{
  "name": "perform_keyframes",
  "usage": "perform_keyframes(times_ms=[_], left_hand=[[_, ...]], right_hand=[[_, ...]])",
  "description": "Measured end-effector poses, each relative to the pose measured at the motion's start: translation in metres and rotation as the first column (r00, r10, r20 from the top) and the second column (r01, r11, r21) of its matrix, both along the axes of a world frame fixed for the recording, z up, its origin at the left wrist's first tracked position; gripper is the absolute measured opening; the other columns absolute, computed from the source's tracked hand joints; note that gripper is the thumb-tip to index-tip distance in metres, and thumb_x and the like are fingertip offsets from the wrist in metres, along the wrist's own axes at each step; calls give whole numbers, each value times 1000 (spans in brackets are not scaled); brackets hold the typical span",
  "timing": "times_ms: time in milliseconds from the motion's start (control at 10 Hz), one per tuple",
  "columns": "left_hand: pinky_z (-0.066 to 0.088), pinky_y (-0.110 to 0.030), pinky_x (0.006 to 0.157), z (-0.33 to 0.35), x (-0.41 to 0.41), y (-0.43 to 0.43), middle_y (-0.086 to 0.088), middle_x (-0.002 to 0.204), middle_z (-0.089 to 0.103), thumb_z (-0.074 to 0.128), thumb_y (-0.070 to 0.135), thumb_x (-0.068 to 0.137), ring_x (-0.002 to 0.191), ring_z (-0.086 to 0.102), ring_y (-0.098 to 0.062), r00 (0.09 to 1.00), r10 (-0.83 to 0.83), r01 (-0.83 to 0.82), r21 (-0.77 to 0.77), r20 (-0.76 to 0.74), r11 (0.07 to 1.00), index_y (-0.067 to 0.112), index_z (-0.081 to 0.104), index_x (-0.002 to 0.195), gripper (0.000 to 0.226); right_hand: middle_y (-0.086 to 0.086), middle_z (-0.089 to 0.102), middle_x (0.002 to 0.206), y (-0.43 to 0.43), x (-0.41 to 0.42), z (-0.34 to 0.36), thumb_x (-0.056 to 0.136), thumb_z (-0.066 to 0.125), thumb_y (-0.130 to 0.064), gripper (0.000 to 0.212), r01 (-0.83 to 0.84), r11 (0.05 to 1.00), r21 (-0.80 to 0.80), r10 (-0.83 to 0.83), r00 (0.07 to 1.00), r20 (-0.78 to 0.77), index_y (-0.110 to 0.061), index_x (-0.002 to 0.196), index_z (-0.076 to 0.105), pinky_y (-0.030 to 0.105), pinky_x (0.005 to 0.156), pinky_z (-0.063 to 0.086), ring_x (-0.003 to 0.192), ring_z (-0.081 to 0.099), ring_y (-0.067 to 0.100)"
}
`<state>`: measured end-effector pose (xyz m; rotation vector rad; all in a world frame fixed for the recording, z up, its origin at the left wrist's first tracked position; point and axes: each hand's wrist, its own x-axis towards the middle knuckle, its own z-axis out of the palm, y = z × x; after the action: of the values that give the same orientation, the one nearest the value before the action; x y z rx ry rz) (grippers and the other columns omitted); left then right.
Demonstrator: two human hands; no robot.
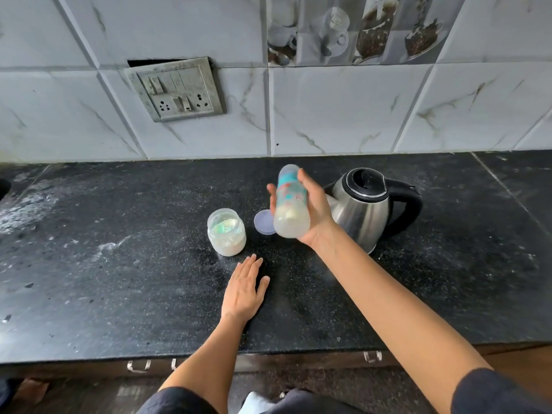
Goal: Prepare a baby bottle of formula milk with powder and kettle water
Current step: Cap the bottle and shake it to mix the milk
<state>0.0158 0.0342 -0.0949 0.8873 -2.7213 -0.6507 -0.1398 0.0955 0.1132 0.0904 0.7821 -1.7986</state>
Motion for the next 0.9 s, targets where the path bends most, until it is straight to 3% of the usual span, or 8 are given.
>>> perform_keyframes(times_ms=[100,200,400,500,600,700,800,900], left_hand=[[4,-23,117,0,0,0,0,153,30,17,59,89,143,22,-14,1000,-4,4,9,-9,1000,19,36,144,70],[5,-23,117,-1,1,-1,1,153,30,19,59,89,143,22,-13,1000,-6,6,18,-17,1000,20,37,143,70],[5,-22,117,-1,1,-3,3,154,28,39,45,97,143,20,-10,1000,9,-8,23,-28,1000,21,36,144,53],[6,-22,117,0,1,-3,4,154,28,41,44,97,143,20,-10,999,6,-4,30,-39,1000,21,36,144,53],[4,-21,116,0,2,-3,4,154,29,41,45,97,143,20,-10,999,9,-8,25,-36,1000,21,36,144,53],[4,-20,116,-1,2,-3,5,154,28,41,45,97,143,19,-9,999,11,-11,24,-36,1000,21,36,144,53],[3,-19,115,0,1,-3,5,154,28,41,45,97,143,19,-9,999,16,-15,27,-39,1000,21,36,144,53],[3,-20,115,0,1,-3,5,154,28,40,45,97,143,19,-9,999,18,-17,27,-36,1000,22,36,144,53]], right_hand=[[12,59,80,-7,-3,3,92,53,-45,38,204,979,-18,-199,971,135,-7,91,54,23,53,54,62,59,20],[10,60,81,-1,6,-1,92,52,-45,38,16,1000,22,-16,1000,-23,-8,96,57,25,55,56,61,62,19],[10,60,86,-9,3,-4,91,53,-49,43,176,984,-16,-175,984,35,-7,97,57,28,60,53,66,61,19],[9,61,88,-1,12,-9,92,50,-49,42,82,996,-33,-84,994,-76,-10,108,56,25,55,55,58,63,18],[8,59,80,-5,8,-3,92,50,-50,44,228,971,-75,-227,974,25,-6,100,55,23,53,53,54,60,18],[9,57,76,-1,8,-2,92,50,-48,43,263,961,-84,-257,964,71,-6,92,55,23,53,53,54,59,19],[9,61,81,8,24,-7,92,49,-47,42,104,993,-47,-109,985,-131,-12,115,51,26,53,54,56,61,19],[9,60,80,0,13,-1,92,50,-48,45,236,968,-89,-237,972,-1,-6,105,54,25,54,54,55,61,19]])
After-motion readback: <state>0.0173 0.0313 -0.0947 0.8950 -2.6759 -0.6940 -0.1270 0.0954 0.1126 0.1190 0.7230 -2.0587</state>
